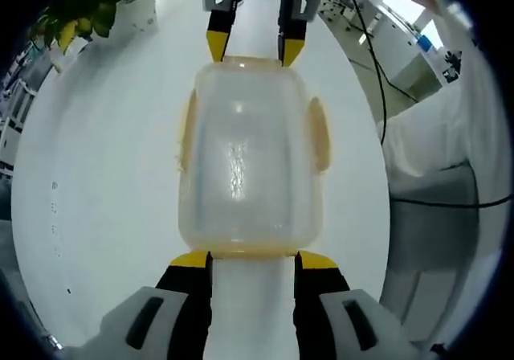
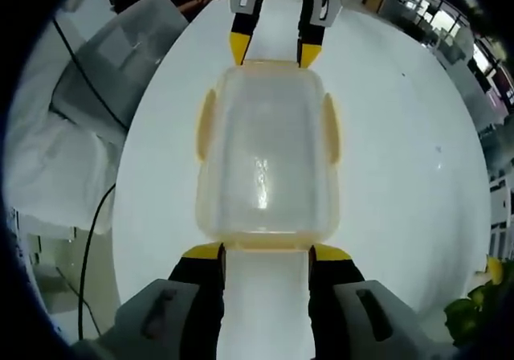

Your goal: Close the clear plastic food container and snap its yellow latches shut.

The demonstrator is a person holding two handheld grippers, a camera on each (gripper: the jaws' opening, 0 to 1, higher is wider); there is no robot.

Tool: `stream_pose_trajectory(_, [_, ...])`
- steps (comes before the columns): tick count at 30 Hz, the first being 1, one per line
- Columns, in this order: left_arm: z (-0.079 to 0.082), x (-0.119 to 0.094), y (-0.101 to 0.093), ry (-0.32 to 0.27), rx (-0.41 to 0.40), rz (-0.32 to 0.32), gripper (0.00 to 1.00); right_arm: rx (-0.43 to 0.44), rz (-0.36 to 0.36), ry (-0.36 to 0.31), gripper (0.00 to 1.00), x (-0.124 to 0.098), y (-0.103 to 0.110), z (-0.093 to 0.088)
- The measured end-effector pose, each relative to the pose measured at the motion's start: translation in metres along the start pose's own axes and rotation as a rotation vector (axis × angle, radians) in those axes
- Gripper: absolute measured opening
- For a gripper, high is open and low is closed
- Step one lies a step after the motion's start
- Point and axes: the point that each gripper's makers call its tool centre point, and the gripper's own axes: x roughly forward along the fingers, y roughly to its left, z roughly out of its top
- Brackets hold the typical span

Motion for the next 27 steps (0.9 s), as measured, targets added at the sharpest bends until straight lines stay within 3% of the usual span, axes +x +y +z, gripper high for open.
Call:
stream_pose_trajectory(13, [-0.004,0.0,0.002,0.016,0.042,0.016,0.29,-0.019,-0.001,-0.004,0.38,0.002,-0.002,-0.005])
stream_pose_trajectory(17, [-0.01,-0.006,0.006,0.009,-0.072,0.023,0.34,-0.012,-0.025,0.064,0.34,0.002,-0.006,-0.021])
stream_pose_trajectory(20, [-0.016,-0.014,0.01,-0.009,-0.178,0.035,0.37,0.08,-0.034,0.046,0.35,-0.004,-0.011,-0.025])
stream_pose_trajectory(23, [-0.013,-0.023,0.008,-0.066,-0.309,0.01,0.36,0.192,-0.084,0.019,0.35,-0.011,-0.021,-0.026])
stream_pose_trajectory(24, [-0.01,-0.026,0.009,-0.113,-0.358,0.01,0.36,0.227,-0.106,0.009,0.35,-0.015,-0.026,-0.026])
stream_pose_trajectory(27, [-0.01,-0.035,0.012,-0.177,-0.511,0.01,0.37,0.348,-0.101,-0.012,0.29,-0.022,-0.027,-0.029])
